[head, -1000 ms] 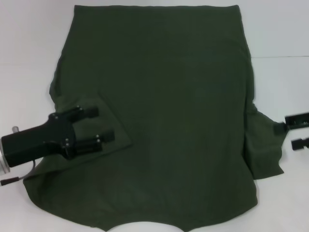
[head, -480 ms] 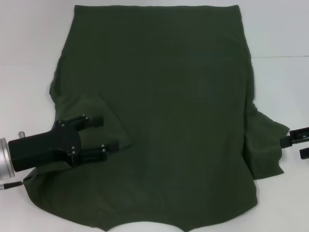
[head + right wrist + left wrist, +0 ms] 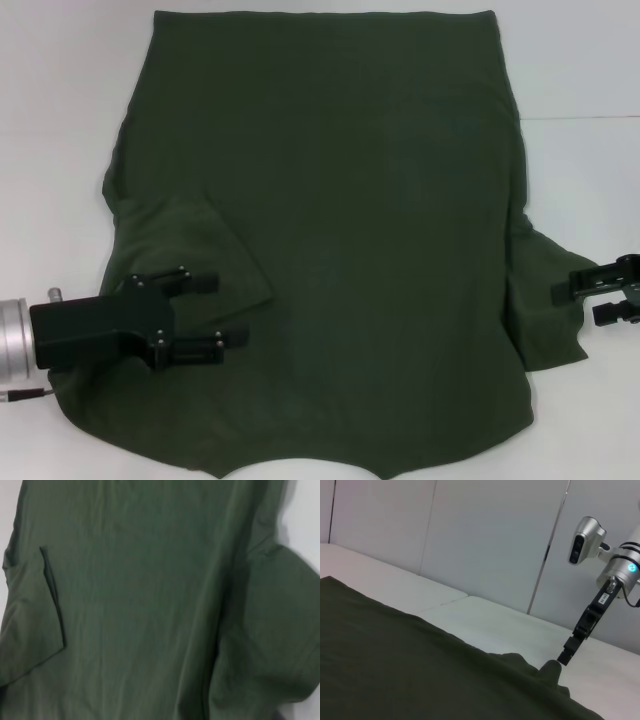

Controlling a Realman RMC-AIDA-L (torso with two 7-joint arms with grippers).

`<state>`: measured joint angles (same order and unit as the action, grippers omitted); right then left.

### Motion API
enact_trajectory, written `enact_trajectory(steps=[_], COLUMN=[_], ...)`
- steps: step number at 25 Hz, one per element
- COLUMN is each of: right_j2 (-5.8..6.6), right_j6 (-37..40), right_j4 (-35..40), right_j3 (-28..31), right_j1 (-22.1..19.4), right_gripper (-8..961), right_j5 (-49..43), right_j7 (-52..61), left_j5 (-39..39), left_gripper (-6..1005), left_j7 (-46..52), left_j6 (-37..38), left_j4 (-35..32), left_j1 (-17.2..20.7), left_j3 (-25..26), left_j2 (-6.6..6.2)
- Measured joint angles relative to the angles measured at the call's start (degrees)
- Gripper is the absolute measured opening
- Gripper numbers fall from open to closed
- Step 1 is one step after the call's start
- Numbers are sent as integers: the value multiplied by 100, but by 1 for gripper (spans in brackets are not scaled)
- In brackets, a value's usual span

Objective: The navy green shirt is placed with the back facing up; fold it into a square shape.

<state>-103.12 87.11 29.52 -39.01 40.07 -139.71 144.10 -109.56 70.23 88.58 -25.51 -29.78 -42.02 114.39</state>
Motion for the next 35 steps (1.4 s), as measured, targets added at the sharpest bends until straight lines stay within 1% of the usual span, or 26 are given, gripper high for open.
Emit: enact_trajectory(steps=[4,20,27,35], right_j2=[-51,-159,-258,-269], right_j6=[-73,-468,-556,-590], right_j4=[-4,-218,-219,-161], right_j3=[-49,-116,-116,-81], right_j1=[27,63,64,71], right_gripper=[869,865,864,862], right_j5=[-3,-4,0,7], right_j7=[-48,-219,-312,-381], left_j5=[-3,-4,-4,-4], left_gripper=[878,873,871,868], left_j7=[-8,-9,-16,-26], left_j6=[-1,2,2,1], left_j4=[0,3,3,3], left_j1=[-1,-10,-10,-10], left_j3=[0,16,3,1], left_j2=[25,39,47,57])
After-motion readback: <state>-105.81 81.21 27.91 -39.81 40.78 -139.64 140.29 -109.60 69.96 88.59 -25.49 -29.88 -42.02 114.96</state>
